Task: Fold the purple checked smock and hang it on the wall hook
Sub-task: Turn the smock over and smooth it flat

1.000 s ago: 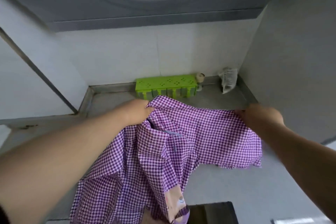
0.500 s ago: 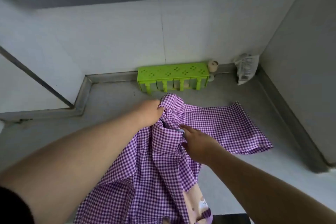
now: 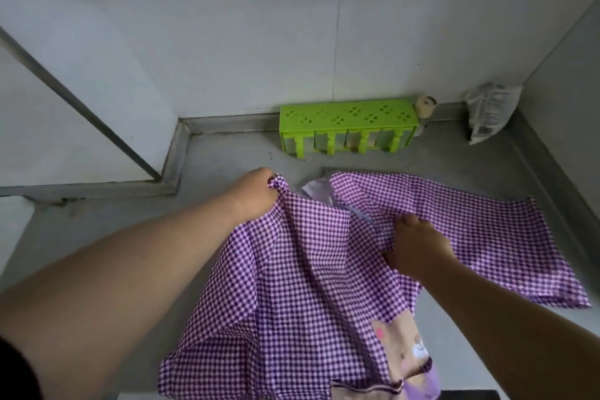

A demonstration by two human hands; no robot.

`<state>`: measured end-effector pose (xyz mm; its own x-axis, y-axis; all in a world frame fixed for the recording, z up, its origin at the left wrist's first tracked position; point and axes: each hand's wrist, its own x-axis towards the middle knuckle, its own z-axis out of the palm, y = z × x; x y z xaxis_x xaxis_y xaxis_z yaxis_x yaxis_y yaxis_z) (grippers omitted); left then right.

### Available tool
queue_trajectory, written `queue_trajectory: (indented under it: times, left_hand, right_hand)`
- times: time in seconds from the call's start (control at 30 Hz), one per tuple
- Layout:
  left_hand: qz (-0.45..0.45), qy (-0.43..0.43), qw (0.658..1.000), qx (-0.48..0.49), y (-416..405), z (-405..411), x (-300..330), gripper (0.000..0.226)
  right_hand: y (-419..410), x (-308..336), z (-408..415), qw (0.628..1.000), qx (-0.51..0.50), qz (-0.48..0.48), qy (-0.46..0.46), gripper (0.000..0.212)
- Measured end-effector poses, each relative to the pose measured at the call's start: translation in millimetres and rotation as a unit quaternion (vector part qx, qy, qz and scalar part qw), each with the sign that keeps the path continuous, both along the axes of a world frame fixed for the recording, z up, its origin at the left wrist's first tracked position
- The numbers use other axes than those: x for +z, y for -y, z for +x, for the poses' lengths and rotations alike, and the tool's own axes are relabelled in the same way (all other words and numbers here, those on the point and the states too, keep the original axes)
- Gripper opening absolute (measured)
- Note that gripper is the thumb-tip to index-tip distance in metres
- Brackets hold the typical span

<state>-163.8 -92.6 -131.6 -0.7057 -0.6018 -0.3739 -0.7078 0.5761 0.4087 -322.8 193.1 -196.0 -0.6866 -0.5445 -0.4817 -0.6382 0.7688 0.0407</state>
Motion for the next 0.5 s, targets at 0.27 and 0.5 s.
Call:
queue_trajectory:
  times: [0.27,0.5]
  left_hand:
    - [-0.008,-0.058,0.989,0.134,49,18,-17,0.014]
    - [0.323,-0.069,0.920,0.212,44,24,-14,0.044]
  right_hand:
    - [23,15,-14,0.999,-0.031,0.009,-0.026,0.080]
    - [67,-4,30,0.996,0.056,-0.013,0.063,0.107]
